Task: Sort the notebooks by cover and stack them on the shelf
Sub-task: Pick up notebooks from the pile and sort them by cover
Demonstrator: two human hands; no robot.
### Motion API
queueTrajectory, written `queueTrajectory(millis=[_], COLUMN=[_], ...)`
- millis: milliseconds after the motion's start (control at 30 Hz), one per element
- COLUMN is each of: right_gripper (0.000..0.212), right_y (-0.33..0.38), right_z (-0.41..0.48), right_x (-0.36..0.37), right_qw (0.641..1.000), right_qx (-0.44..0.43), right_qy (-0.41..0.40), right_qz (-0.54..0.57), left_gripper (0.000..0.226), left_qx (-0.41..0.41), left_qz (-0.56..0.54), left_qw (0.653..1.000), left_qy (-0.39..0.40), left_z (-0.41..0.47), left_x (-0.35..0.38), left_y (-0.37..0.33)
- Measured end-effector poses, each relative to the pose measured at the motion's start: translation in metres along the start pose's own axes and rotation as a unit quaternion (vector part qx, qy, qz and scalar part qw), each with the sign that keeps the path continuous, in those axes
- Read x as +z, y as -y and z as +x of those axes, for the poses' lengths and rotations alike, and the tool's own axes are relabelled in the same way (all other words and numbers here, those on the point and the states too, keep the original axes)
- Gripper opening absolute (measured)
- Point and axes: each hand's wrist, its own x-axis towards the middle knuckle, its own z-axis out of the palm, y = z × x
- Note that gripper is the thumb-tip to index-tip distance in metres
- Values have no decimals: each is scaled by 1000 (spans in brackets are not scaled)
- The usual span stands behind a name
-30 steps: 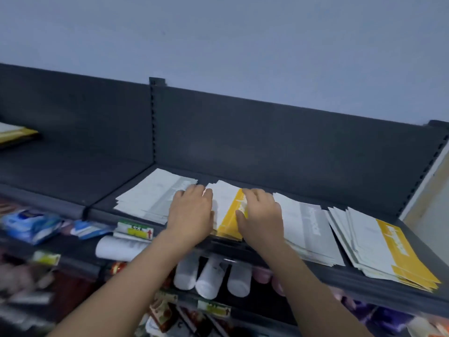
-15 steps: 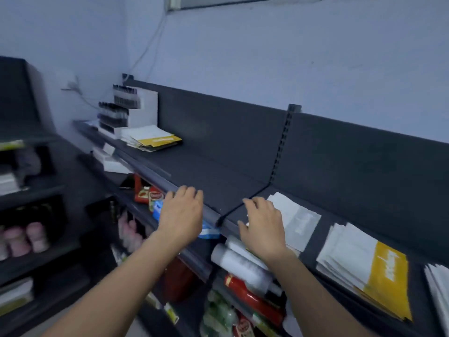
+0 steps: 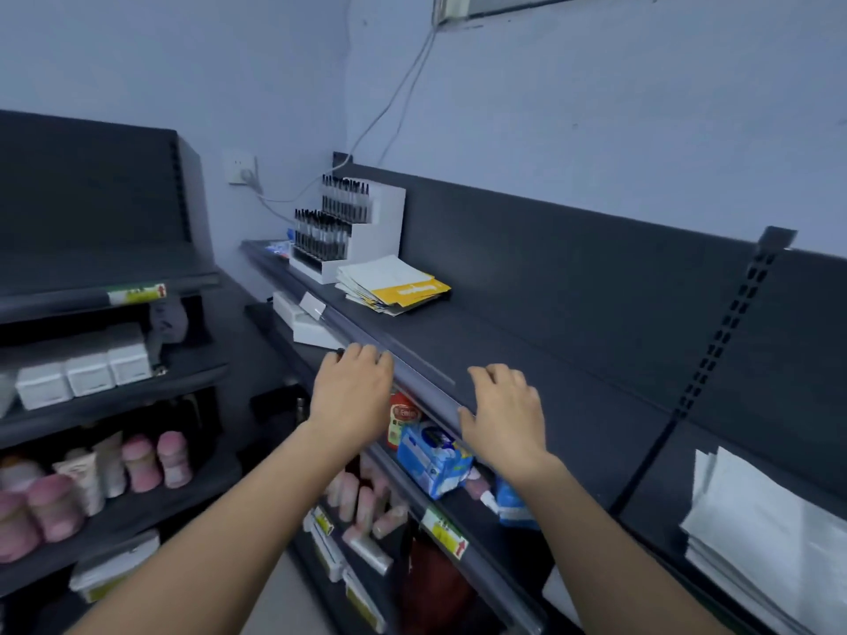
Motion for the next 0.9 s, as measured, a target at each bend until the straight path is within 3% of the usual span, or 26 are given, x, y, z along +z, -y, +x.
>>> queueTrajectory(millis=[300,433,900], right_gripper=[51,48,45], right_y=[28,34,37], right_z=[111,166,306], right_x=[40,57,124], right_qw=[1000,1000,997], right_qx=[-12,-16,21], right_qy=[12,15,78], right_qz=[7,15,8], left_gripper=[39,29,27], left_qx=[-13,-16,-15], left_qz=[8,11,-18], left_qw=[1000,1000,998], left_qy=[12,17,64], left_z=[85,130,263], left_x=[54,78,159], left_y=[49,66,109])
